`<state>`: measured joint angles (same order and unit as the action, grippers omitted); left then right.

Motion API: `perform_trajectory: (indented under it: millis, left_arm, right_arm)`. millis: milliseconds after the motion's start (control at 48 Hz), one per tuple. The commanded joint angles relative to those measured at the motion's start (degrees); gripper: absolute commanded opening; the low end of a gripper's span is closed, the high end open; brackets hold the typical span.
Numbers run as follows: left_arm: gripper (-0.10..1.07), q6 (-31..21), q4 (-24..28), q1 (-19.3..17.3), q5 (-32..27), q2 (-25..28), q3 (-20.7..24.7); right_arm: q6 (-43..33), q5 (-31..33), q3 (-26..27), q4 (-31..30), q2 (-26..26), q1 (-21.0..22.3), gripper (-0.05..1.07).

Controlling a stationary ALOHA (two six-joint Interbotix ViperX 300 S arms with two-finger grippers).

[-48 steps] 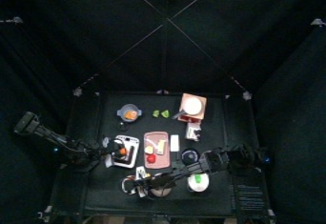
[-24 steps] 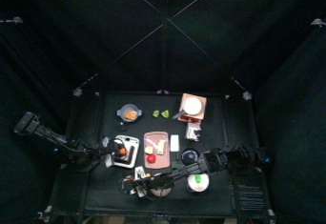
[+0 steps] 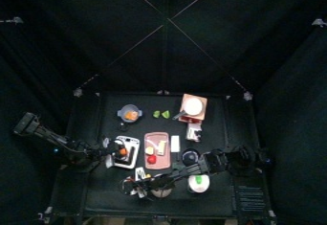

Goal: Grab carrot bottom

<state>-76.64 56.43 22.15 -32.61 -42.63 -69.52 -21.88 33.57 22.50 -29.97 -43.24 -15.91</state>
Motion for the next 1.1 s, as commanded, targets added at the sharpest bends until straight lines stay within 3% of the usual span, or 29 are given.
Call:
perform_trajectory:
  millis: [0, 1083]
  left_arm:
    - [0.62, 0.0, 0.26, -0.18, 0.09, 0.0, 0.79]
    - [0.62, 0.0, 0.09, -0.18, 0.09, 0.0, 0.7]
  right_arm:
    - [0.09, -0.26, 2.02, -0.09, 1.58, 0.35, 0.79]
    - [0.0, -2.46, 3.16, 0.18, 0.35, 0.0, 0.8]
